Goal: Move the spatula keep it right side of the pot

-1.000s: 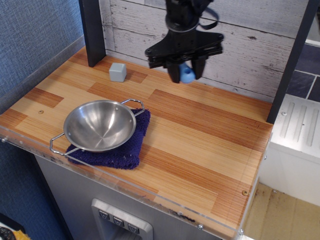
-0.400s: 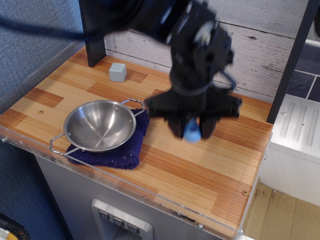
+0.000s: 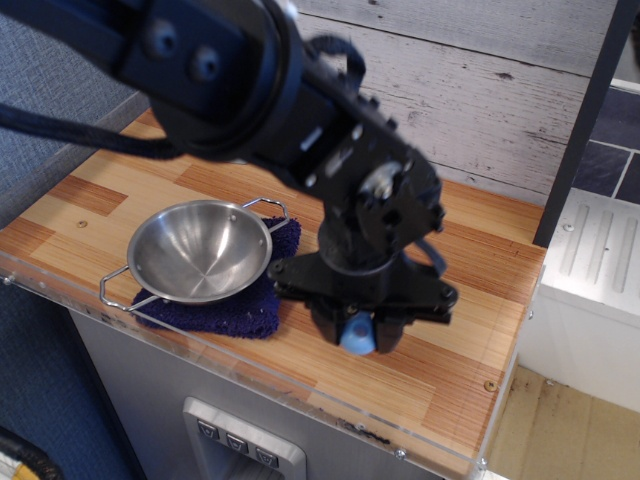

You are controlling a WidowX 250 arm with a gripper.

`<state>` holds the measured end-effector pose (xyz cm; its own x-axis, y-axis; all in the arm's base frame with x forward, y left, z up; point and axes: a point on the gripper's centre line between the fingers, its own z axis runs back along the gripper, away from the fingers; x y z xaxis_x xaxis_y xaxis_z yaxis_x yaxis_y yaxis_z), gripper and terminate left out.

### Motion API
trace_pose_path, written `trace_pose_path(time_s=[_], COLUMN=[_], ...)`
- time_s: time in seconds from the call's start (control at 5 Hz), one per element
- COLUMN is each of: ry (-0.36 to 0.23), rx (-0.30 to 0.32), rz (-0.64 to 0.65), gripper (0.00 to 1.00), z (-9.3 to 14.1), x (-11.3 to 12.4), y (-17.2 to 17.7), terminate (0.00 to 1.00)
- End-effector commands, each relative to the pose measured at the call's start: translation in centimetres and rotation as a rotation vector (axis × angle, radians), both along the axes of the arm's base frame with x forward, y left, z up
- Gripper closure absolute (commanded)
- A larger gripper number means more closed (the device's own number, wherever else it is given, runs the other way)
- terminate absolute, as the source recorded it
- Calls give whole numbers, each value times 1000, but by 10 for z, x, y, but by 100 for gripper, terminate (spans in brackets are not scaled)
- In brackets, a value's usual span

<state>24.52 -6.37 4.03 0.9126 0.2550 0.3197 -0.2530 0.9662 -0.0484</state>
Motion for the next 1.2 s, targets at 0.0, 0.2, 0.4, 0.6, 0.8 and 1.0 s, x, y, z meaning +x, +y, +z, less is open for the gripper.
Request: trace_pose_path(time_s=[0.0,0.2,0.4,0.6,0.8,1.0], ry=[-5,3,9,21,22,12], rx=[17,28,9,12,8,15], rz=[-24,-29,-72,-91,-84,-79], gripper=[100,100,0,0,0,0], z=[-9,-14,-19,-17,-16,-11], x=[10,10,13,15,16,17], y=[18,23,26,26,28,31], terminate=[0,0,0,0,0,0])
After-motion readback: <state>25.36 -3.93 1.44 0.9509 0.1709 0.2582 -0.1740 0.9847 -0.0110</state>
